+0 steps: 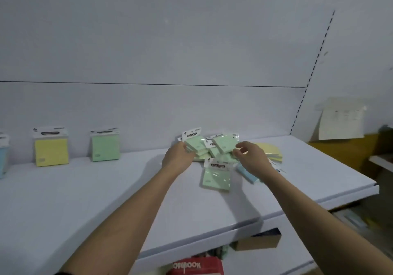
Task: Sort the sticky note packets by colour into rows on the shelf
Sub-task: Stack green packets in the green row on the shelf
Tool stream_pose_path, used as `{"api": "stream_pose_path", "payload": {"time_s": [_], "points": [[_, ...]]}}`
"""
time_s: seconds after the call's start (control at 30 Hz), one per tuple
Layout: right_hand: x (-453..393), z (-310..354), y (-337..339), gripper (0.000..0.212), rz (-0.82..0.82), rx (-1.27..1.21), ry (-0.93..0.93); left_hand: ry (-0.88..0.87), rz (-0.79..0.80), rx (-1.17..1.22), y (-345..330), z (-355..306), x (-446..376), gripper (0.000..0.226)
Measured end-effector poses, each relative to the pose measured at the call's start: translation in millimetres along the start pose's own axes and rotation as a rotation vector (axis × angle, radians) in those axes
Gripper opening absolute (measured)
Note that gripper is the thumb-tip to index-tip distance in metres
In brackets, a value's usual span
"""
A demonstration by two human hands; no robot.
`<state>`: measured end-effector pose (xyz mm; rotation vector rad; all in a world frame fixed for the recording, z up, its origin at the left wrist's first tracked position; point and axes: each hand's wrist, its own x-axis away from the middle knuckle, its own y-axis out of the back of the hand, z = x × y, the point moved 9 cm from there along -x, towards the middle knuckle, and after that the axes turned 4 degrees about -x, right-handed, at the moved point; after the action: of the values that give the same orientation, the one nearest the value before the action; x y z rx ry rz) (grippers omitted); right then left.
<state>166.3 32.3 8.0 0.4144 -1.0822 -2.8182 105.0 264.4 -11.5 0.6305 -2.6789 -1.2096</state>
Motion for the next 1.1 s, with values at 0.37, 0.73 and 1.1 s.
{"api": "stream_pose_path", "payload": {"time_s": [0.37, 0.73, 1.1], "points": [[-106.4, -33.6, -32.7, 0.05, 0.149, 0.248, -0.041, 0.107, -0.05, 0.11, -37.1, 18.0, -93.5, 0.053], [-145.9, -52.5, -32.7, 0.055, 0.309, -0.021, -0.036, 0.305, -0.225, 0.085, -25.8, -2.5, -88.6, 0.037], [-119.0, -26.5, -23.5, 0.018, 0.658, -0.866, 0.012, 0.222, -0.539, 0.526, 25.4, -36.2, 2.1, 0.025]]}}
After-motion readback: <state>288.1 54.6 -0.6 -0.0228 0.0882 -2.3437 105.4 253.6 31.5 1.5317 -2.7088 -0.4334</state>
